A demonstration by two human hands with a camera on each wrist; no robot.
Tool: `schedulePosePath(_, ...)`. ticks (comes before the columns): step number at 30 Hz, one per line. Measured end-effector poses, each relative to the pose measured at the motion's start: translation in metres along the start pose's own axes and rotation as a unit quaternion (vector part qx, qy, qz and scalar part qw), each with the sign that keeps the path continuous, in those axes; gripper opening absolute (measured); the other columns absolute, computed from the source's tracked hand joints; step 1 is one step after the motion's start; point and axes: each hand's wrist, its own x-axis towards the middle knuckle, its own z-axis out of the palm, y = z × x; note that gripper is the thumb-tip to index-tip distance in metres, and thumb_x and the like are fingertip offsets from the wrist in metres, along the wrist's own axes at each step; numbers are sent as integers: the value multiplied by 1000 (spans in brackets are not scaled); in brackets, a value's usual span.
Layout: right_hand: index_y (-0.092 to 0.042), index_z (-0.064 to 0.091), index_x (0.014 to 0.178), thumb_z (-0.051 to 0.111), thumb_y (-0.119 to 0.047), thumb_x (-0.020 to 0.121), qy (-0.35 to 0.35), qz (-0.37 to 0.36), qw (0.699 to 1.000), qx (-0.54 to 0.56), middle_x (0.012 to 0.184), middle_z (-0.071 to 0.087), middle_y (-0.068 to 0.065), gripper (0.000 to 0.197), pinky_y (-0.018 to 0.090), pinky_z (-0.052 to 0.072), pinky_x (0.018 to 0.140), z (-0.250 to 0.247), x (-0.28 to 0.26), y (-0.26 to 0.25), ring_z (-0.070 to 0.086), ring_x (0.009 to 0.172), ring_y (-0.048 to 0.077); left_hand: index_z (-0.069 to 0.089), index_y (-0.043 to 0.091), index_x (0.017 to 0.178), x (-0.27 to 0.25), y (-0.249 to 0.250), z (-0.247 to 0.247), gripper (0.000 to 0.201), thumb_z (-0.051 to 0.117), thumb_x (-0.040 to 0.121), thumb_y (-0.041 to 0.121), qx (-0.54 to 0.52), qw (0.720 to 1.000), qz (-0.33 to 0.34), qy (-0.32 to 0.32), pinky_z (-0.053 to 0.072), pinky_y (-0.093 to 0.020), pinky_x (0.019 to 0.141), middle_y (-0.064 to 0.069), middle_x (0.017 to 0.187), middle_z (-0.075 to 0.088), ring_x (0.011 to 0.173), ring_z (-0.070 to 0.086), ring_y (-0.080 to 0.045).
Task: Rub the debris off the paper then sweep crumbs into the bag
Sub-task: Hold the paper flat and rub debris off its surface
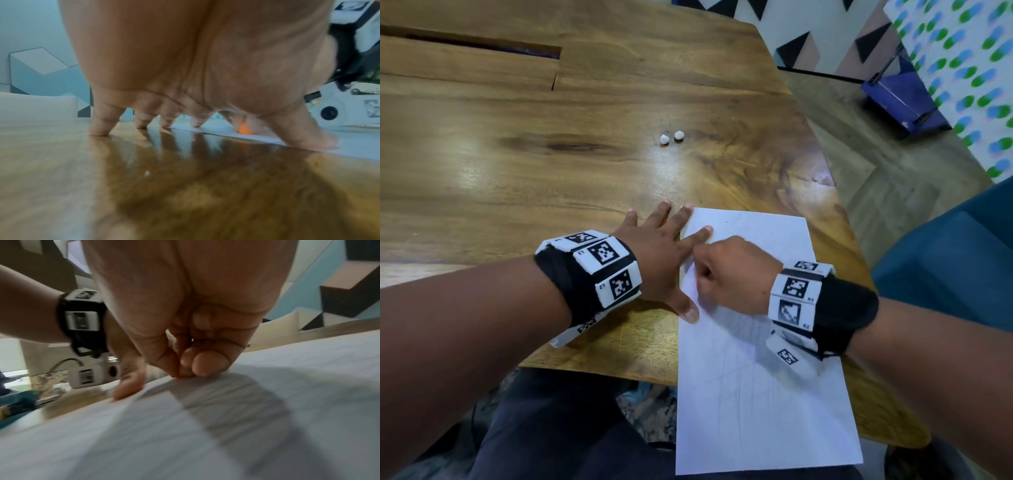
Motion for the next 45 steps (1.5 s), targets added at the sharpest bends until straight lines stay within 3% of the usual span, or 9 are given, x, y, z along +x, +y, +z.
schedulePosePath(6, -20, 51, 78, 55, -24, 86, 71, 106, 991, -33, 82, 62, 3, 9, 35, 51, 66, -24, 28, 43, 61, 80, 27, -25, 41, 155, -1, 1, -1, 140, 59, 58, 96, 2, 1000, -6, -6, 7, -71, 119, -3, 165, -33, 153, -26, -33)
schedulePosePath(11, -22, 55, 98, 53, -29, 90, 2, 5, 999, -37, 85, 61, 3, 11, 30, 40, 59, 0, 0, 2, 59, 77, 25, -24, 40, 156, -1, 1, 0, 141, 60, 58, 96, -4, 1000, 1, -7, 6, -72, 118, -5, 165, -34, 153, -26, -34)
schedulePosePath(14, -26, 50, 84, 58, -31, 86, -24, -17, 999, -25, 81, 62, 0, 10, 32, 46, 59, 4, -8, -7, 60, 73, 23, -24, 40, 156, 0, 1, -1, 141, 60, 57, 96, 0, 1000, 1, -5, 6, -73, 118, -5, 164, -34, 153, -26, -35)
schedulePosePath(21, -17, 55, 82, 54, -20, 85, 61, 123, 989, -62, 76, 59, 0, 5, 30, 42, 57, -26, 21, 48, 58, 77, 25, -25, 39, 156, 0, 2, -1, 141, 59, 58, 96, 4, 1000, -6, -11, 7, -73, 118, -5, 164, -34, 153, -26, -34)
schedulePosePath(28, -25, 51, 86, 54, -29, 87, -10, -21, 999, -30, 86, 65, 4, 5, 37, 52, 65, 5, -8, -2, 61, 77, 27, -25, 39, 155, 1, 2, 0, 141, 60, 58, 96, 4, 1000, -3, -6, 9, -73, 117, -6, 165, -34, 153, -26, -35)
schedulePosePath(36, -20, 51, 77, 54, -22, 85, 66, 112, 991, -32, 75, 59, -1, 9, 33, 50, 62, -22, 20, 43, 61, 77, 25, -26, 39, 155, 0, 2, -1, 141, 57, 58, 97, 8, 1000, -3, -9, 10, -73, 117, -5, 165, -33, 153, -26, -35)
schedulePosePath(39, -20, 48, 80, 52, -24, 89, 61, 74, 995, -22, 76, 58, -1, 10, 28, 41, 54, -12, 12, 25, 57, 72, 23, -25, 39, 155, -1, 2, -1, 141, 59, 58, 97, 3, 1000, -1, -8, 9, -72, 118, -5, 165, -34, 153, -26, -34)
schedulePosePath(42, -24, 50, 85, 54, -30, 89, 23, -1, 1000, -10, 82, 64, 3, 8, 34, 51, 62, 4, -1, 4, 61, 74, 24, -26, 40, 155, 0, 1, -1, 140, 59, 59, 96, 0, 1000, 0, -5, 8, -72, 118, -4, 164, -35, 153, -26, -34)
schedulePosePath(45, -22, 52, 85, 54, -28, 88, 39, 34, 998, -20, 81, 64, 2, 8, 33, 50, 62, -4, 9, 21, 61, 75, 24, -25, 39, 156, 0, 1, 0, 141, 57, 57, 97, 4, 1000, 0, -4, 9, -72, 118, -4, 165, -34, 153, -26, -34)
